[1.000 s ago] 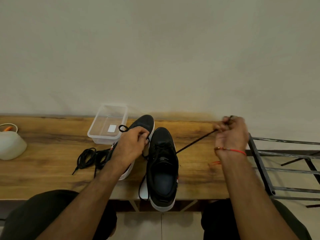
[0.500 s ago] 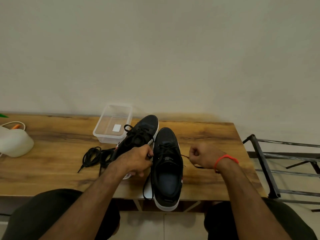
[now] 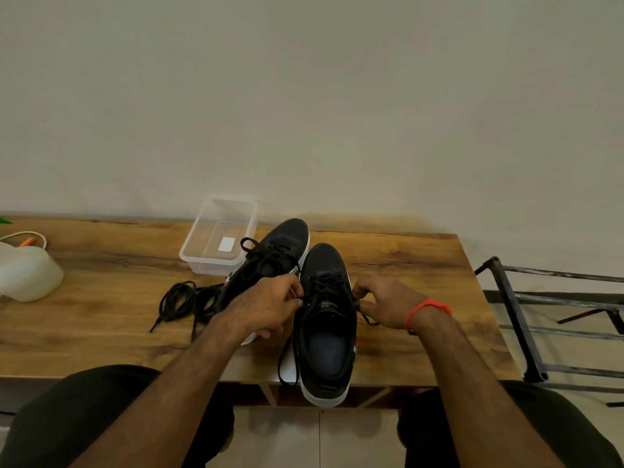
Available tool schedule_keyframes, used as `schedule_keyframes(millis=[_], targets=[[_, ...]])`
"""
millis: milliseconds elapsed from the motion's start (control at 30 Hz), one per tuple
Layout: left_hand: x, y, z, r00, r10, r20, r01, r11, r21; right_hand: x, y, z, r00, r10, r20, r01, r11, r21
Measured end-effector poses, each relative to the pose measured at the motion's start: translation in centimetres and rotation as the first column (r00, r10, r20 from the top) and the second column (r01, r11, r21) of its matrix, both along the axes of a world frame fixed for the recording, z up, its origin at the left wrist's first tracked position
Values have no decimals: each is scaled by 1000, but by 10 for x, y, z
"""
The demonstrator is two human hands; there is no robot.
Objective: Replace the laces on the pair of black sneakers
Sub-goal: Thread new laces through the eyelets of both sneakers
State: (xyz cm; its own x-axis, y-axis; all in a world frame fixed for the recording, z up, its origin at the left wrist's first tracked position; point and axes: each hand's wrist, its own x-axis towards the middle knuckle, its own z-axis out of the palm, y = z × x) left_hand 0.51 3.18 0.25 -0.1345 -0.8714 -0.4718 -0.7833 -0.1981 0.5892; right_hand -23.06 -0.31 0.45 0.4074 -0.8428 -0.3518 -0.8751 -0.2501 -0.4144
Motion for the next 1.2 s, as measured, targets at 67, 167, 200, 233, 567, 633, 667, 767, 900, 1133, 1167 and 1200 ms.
schedule_keyframes(millis=[67,167,200,233,567,633,667,767,900,1133,1167,1200], targets=[[-2,1,0,1000,-1,26,3,997,-71,1,0,3,1000,-7,20,7,1000,-2],[-2,2,0,997,-3,77,13,991,-133,-2,1,11,999,-21,29,21,1000,23],[-1,2,1,995,19,95,-4,989,-151,-5,0,13,999,-29,14,29,999,33],[0,2,3,992,57,112,-37,985,-171,-9,0,16,999,-38,-8,38,998,46],[-6,4,4,998,60,12,-58,988,-144,-6,2,22,999,-31,18,28,993,118],[-10,5,4,999,40,21,-36,988,-152,-1,2,18,999,-18,31,15,996,93],[-11,5,4,999,40,18,-37,985,-169,1,2,17,999,-16,38,14,998,69],[-12,5,5,999,41,13,-38,980,-197,2,1,18,999,6,34,-6,1000,0],[-11,4,6,997,61,41,-51,979,-199,-1,1,21,998,11,67,-16,998,62],[-6,3,6,981,175,80,-154,963,-220,-10,2,34,999,-11,53,5,995,102],[-6,3,6,980,182,82,-161,963,-216,-10,2,34,999,-13,53,8,995,102],[-6,3,6,979,186,80,-166,963,-211,-10,2,34,999,-14,50,8,995,104]])
